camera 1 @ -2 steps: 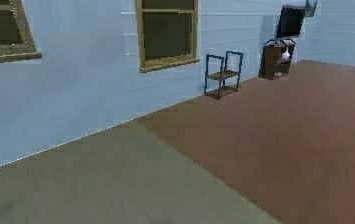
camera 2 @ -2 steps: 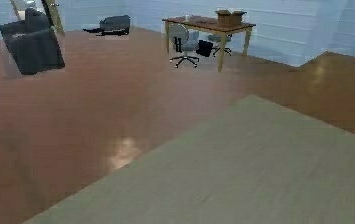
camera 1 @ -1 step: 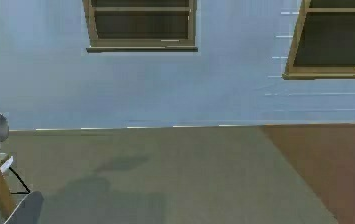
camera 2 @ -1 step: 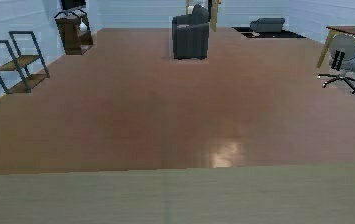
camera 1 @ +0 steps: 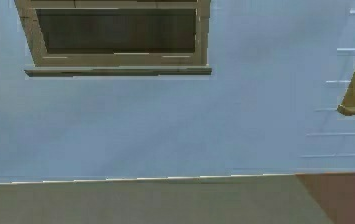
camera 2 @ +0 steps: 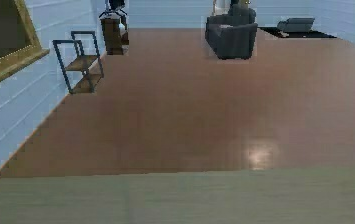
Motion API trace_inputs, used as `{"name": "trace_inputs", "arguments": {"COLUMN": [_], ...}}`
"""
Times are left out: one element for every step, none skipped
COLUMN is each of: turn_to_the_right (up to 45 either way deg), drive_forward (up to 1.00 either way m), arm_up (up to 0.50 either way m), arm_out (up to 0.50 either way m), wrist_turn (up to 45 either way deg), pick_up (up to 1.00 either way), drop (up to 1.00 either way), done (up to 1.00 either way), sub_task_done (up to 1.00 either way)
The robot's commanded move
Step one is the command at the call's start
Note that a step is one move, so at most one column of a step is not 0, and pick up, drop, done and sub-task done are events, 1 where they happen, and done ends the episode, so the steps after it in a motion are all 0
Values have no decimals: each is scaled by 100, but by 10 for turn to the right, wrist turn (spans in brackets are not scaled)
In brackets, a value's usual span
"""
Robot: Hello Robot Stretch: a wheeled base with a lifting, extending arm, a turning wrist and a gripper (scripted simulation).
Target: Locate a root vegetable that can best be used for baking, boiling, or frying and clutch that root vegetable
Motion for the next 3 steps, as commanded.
{"name": "trace_inputs", "arguments": {"turn_to_the_right": [-450,0,-450], "drive_forward": [0,40,0], "arm_up": [0,0,0], "arm_out": [0,0,0], "wrist_turn": [0,0,0], "pick_up": [0,0,0], "drop": [0,0,0], "done": [0,0,0], "sub_task_done": [0,0,0]}}
